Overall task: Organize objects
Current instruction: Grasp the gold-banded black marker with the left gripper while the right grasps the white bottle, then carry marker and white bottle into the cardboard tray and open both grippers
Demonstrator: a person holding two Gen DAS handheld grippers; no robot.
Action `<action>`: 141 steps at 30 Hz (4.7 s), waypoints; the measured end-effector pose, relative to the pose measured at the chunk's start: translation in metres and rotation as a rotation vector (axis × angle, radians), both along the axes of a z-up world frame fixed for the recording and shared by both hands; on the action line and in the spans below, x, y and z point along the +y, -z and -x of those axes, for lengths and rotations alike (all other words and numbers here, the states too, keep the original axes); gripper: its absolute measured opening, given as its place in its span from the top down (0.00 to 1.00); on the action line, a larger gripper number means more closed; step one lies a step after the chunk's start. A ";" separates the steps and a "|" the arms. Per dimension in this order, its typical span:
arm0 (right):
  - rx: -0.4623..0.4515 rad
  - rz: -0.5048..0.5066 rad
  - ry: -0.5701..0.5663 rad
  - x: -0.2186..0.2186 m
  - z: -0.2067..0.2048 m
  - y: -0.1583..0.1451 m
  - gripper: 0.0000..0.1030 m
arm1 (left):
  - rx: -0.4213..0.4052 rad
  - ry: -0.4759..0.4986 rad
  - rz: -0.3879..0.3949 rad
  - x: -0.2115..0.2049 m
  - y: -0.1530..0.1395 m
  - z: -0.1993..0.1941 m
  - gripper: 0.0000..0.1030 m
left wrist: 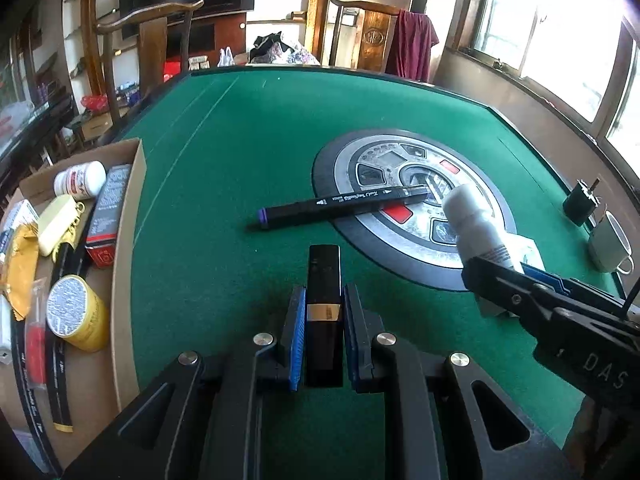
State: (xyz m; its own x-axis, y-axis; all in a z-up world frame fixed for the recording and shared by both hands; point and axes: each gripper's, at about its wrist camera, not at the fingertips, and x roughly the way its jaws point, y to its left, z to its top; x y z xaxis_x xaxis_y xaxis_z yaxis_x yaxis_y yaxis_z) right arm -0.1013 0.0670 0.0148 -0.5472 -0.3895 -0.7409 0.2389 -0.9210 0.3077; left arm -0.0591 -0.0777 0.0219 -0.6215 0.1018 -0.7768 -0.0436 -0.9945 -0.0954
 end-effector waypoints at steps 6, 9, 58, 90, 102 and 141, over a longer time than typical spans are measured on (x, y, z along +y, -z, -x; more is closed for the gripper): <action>0.004 0.007 -0.003 -0.008 0.002 -0.001 0.69 | 0.036 -0.015 0.025 -0.002 -0.007 -0.002 0.86; 0.011 0.005 -0.008 -0.011 0.002 -0.002 0.69 | 0.057 -0.026 0.041 -0.004 -0.010 -0.003 0.86; 0.026 0.025 -0.053 -0.019 -0.007 -0.003 0.69 | 0.271 -0.074 0.207 0.005 -0.039 -0.026 0.86; 0.091 0.026 -0.109 -0.050 -0.032 -0.018 0.69 | 0.288 -0.126 -0.031 -0.054 -0.065 -0.077 0.86; 0.141 0.026 -0.319 -0.135 -0.077 -0.031 0.69 | 0.205 -0.253 -0.176 -0.152 -0.046 -0.112 0.86; 0.059 -0.091 -0.492 -0.212 -0.090 0.013 0.68 | 0.072 -0.308 -0.214 -0.183 -0.005 -0.105 0.86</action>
State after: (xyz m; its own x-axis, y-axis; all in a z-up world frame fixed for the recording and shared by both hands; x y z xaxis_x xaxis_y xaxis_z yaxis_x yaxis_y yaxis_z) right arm -0.0116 -0.1454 0.0018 -0.3569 -0.5473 -0.7570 0.6664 -0.7170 0.2042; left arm 0.0462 -0.2608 0.0265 -0.7001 0.0565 -0.7118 0.2405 -0.9200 -0.3096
